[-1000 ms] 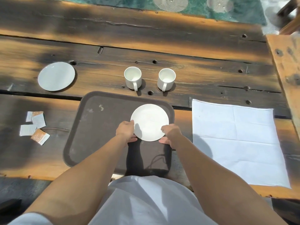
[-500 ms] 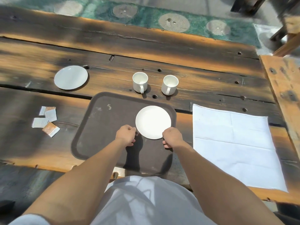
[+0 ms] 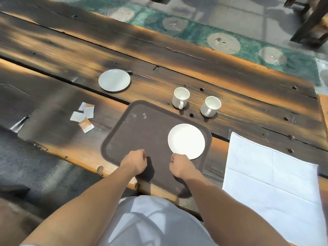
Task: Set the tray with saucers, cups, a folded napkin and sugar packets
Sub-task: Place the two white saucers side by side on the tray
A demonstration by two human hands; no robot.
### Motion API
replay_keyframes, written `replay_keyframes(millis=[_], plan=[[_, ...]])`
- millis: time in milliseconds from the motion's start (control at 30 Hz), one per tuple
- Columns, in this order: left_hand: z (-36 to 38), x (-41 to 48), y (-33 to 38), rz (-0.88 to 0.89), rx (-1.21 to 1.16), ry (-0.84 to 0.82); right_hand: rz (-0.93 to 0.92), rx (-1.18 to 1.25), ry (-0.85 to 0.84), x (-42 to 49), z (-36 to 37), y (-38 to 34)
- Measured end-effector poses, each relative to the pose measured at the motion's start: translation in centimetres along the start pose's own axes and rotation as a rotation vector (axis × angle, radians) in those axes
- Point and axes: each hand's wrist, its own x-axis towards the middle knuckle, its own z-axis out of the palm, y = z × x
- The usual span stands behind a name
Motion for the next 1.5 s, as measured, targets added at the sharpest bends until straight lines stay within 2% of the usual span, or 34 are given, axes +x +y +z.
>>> replay_keyframes(millis=[267,433,700,900,1200,1333,1500], plan=[[-1.1,0.4,-3.5,0.033,0.206,0.035,-0.032,-0.164,-0.052,1.7,0.9,-2.9],[-3.1,3.1,-5.3,0.084,0.283,-0.011,0.029,-0.133,-0.058,3.9,1.2,-5.8],[-9.4,8.8,-9.4,0.128,0.284,0.007,0.114,-0.076,-0.081,9.3,1.2,-14.1],[-14.9,14.8,-12.6,0.093,0.164,-0.006,0.149,-0.044,-0.06,14.0,0.8,-19.8],[-20.5,21.8,-15.6,0.096,0.223,-0.027,0.179,0.048,-0.014,21.1,0.1,-26.9],[-22.1,24.5,-16.3,0.095,0.231,-0.027,0.194,0.105,-0.015,24.2,-0.6,-29.2],[-23.9,27.2,-16.4,0.096,0.198,-0.012,0.184,0.063,-0.006,27.4,-1.2,-30.1]])
